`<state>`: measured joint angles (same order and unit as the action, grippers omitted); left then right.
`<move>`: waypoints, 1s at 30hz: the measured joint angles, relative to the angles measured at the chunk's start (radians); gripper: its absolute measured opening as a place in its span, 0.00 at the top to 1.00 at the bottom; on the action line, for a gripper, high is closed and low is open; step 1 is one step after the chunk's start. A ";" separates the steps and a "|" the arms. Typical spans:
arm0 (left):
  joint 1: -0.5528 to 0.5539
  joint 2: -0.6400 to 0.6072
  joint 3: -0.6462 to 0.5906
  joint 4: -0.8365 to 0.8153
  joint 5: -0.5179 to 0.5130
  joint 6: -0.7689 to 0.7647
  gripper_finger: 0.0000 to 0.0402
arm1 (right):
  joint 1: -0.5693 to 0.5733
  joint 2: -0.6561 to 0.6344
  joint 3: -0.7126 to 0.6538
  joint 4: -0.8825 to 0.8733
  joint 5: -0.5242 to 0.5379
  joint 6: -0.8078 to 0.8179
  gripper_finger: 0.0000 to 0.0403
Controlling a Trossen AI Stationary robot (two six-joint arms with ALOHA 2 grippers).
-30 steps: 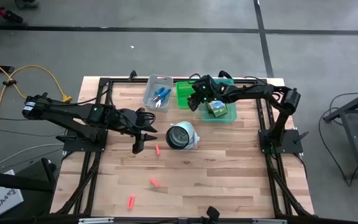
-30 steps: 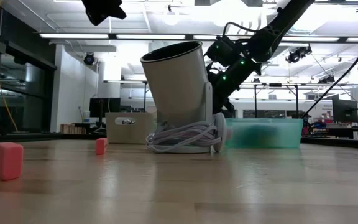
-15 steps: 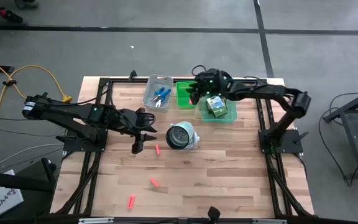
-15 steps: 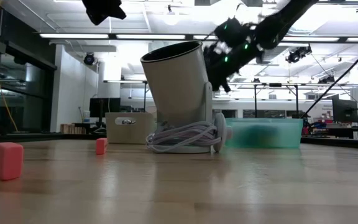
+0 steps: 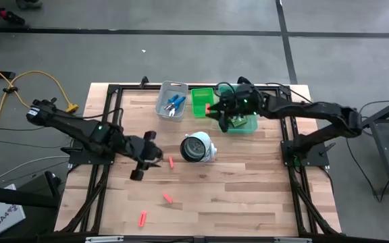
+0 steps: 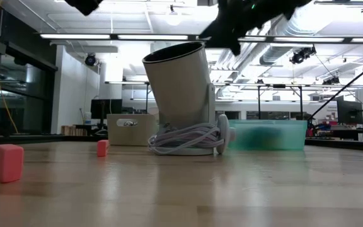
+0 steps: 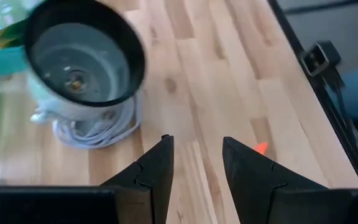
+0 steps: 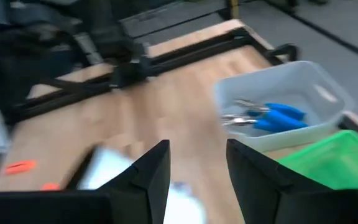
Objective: Pick & Place School Supplies
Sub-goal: Put the orange eraser into the green bin
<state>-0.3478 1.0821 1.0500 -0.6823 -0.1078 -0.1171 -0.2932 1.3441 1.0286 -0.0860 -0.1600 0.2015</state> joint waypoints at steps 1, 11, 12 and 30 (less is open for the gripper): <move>-0.012 0.004 0.000 0.001 0.000 0.011 0.67 | 0.025 -0.015 0.000 -0.004 0.000 0.014 0.64; -0.094 0.154 0.000 -0.041 0.000 0.102 0.67 | 0.273 -0.073 -0.001 -0.026 0.002 0.155 0.65; -0.100 0.173 0.000 -0.045 0.001 0.101 0.67 | 0.300 -0.072 0.000 -0.023 0.003 0.168 0.65; -0.250 0.484 -0.001 0.041 -0.001 0.077 0.67 | 0.614 -0.067 0.000 -0.029 0.227 0.326 0.65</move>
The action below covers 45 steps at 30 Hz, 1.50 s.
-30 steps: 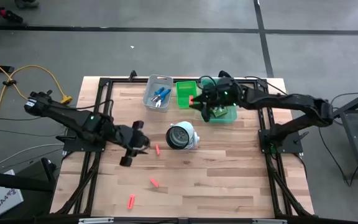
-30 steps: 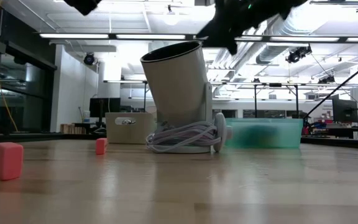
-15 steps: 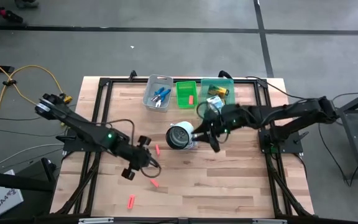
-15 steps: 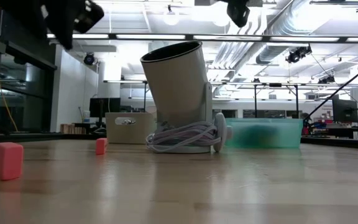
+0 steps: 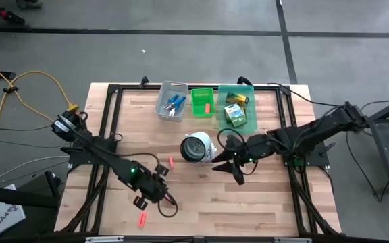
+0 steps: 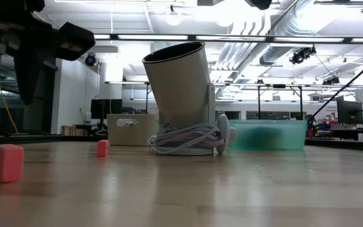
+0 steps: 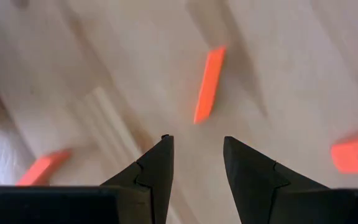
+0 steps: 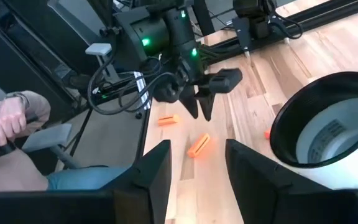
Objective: Pick & Place School Supplies
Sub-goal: Put the orange eraser into the green bin
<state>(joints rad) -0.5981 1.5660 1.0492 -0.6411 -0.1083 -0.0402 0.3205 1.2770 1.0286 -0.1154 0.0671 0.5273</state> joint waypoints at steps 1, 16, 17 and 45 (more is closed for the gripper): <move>-0.004 0.005 0.000 0.022 0.000 0.005 0.67 | 0.009 0.000 0.000 0.000 0.010 0.004 0.65; -0.032 0.085 0.000 0.144 0.002 0.038 0.67 | 0.087 0.000 0.000 0.000 0.082 0.056 0.65; -0.032 0.085 0.000 0.143 0.002 0.038 0.67 | 0.091 0.000 0.000 0.003 0.089 0.056 0.65; -0.014 0.180 0.000 0.170 0.004 0.051 0.67 | 0.165 0.000 0.000 0.049 0.152 0.082 0.65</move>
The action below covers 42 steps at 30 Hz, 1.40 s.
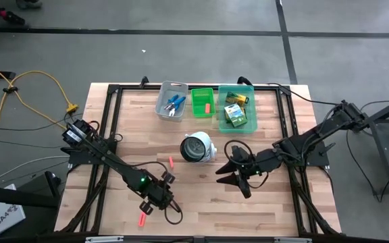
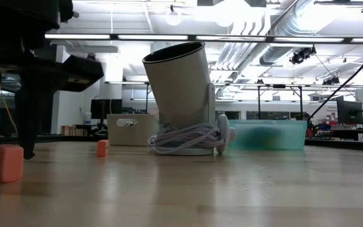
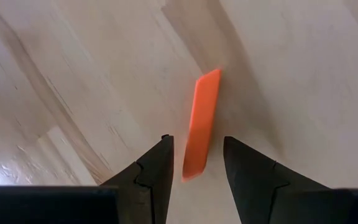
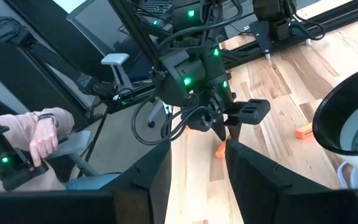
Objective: Pick & Place School Supplies
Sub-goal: Put the orange eraser into the green bin
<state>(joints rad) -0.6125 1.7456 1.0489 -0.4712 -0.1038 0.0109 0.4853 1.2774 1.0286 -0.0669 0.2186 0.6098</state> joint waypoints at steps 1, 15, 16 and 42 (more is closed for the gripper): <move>0.000 0.000 0.000 0.005 0.000 0.000 0.67 | 0.000 0.000 0.000 0.001 0.000 0.000 0.65; 0.000 0.002 0.000 0.001 0.001 0.000 0.88 | -0.001 0.000 0.000 0.004 0.000 0.000 0.65; 0.000 0.002 0.000 0.001 0.001 0.000 0.89 | -0.001 0.000 0.000 0.004 0.000 0.000 0.65; 0.002 -0.307 0.002 0.165 -0.301 0.024 0.90 | -0.001 0.121 0.000 0.110 -0.012 -0.144 0.65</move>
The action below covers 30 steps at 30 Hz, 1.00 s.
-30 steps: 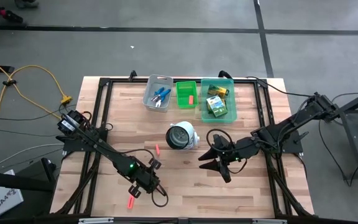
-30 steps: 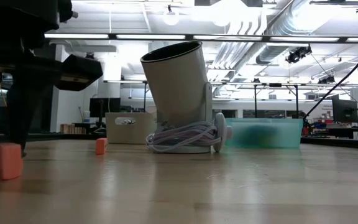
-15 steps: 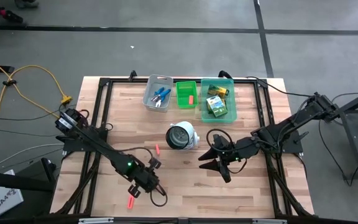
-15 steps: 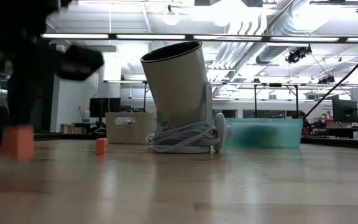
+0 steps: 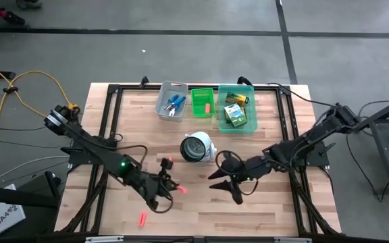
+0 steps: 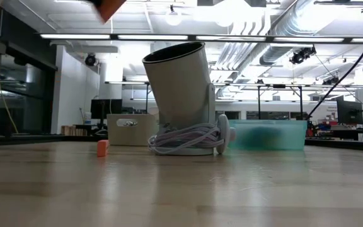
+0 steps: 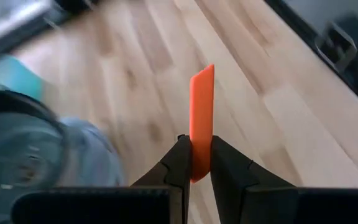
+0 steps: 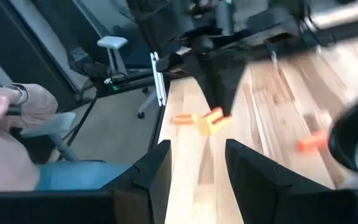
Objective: Pick & Place School Supplies
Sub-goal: Put the orange eraser into the green bin
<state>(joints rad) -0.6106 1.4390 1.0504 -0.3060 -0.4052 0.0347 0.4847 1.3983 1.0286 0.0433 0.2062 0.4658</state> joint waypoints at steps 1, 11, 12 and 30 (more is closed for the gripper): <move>0.000 -0.009 0.000 0.021 -0.025 0.003 0.90 | 0.000 0.012 0.000 0.028 0.000 -0.030 0.65; -0.001 -0.041 0.000 0.305 -0.125 0.139 0.91 | 0.000 0.050 0.000 0.116 0.057 -0.286 0.65; -0.001 -0.041 0.000 0.327 -0.150 0.156 0.91 | 0.000 0.050 0.000 0.120 0.057 -0.302 0.65; 0.070 -0.041 0.000 0.478 -0.226 0.178 0.91 | -0.005 0.050 0.000 0.224 0.169 -0.542 0.65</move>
<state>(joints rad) -0.5410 1.3983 1.0508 0.1721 -0.6310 0.2129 0.4792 1.4481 1.0283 0.2676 0.3750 -0.0761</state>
